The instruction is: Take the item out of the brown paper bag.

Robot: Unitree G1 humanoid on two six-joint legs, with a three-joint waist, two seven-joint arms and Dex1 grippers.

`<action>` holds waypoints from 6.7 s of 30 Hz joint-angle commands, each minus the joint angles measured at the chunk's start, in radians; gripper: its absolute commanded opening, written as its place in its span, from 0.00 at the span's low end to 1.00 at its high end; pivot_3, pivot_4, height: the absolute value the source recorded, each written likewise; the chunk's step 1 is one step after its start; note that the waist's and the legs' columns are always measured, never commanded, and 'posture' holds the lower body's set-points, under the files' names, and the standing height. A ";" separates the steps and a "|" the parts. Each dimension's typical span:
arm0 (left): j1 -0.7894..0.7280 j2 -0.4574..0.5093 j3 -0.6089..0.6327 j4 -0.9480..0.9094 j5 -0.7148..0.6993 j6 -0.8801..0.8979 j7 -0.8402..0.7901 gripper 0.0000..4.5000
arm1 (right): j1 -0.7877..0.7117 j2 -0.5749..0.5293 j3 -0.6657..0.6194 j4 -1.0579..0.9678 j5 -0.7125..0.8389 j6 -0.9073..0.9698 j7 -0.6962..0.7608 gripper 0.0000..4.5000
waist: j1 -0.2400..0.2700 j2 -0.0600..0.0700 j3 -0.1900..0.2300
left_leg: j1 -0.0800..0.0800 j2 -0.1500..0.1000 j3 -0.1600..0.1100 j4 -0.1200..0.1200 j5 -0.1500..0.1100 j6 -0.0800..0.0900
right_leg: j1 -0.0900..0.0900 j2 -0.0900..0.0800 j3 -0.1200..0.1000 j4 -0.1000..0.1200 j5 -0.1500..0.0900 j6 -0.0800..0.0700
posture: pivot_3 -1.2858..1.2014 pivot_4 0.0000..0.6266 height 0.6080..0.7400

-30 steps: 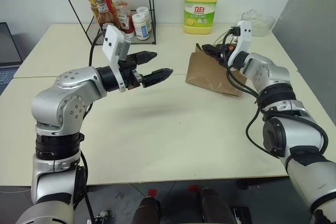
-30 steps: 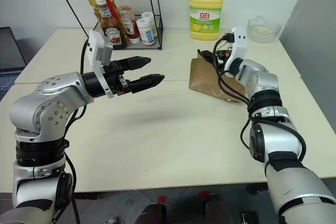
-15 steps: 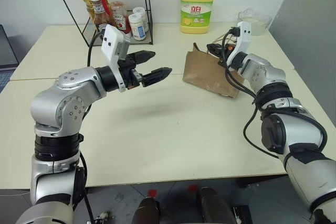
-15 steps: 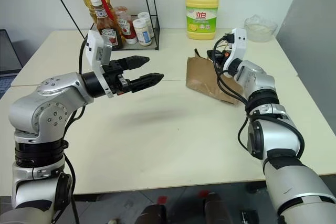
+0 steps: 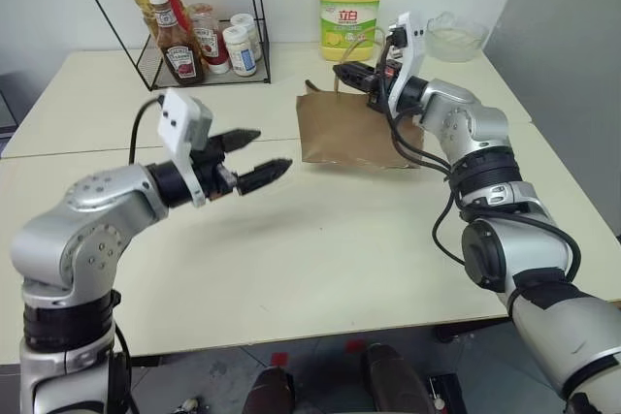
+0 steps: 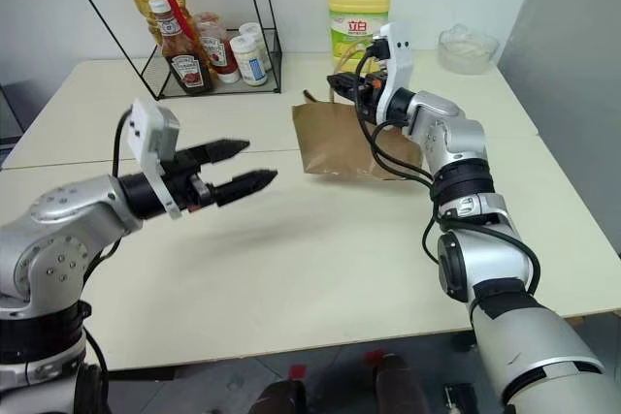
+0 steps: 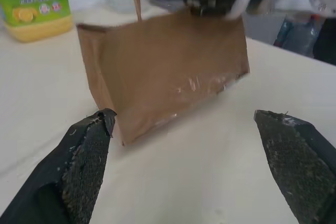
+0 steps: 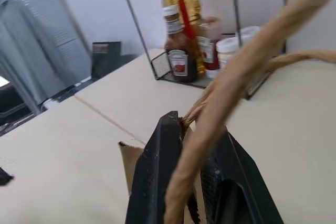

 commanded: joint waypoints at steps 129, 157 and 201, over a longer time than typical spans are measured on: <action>-0.028 0.398 -0.348 0.193 0.362 -0.360 -0.793 1.00 | 0.779 -0.534 -0.080 -1.093 0.275 0.369 -0.052 0.99 | 0.059 0.001 0.001 | -0.012 0.000 -0.012 0.014 -0.001 0.006 | 0.002 -0.001 -0.017 0.001 0.000 0.000 | 0.52 0.24 1.00; -0.161 0.149 -0.522 0.346 0.564 -0.948 -0.832 1.00 | 1.069 -0.765 -0.057 -1.388 0.514 0.513 0.162 0.99 | 0.066 0.001 0.001 | -0.013 0.000 -0.012 0.016 -0.001 0.006 | 0.002 -0.002 -0.017 0.000 0.000 0.000 | 0.52 0.24 1.00; -0.128 0.005 -0.588 0.422 0.603 -1.051 -0.789 0.87 | 1.089 -0.759 -0.029 -1.331 0.469 0.448 0.124 1.00 | 0.066 0.001 0.001 | -0.013 0.000 -0.012 0.016 -0.001 0.006 | 0.003 -0.002 -0.018 0.000 0.000 0.000 | 0.52 0.24 1.00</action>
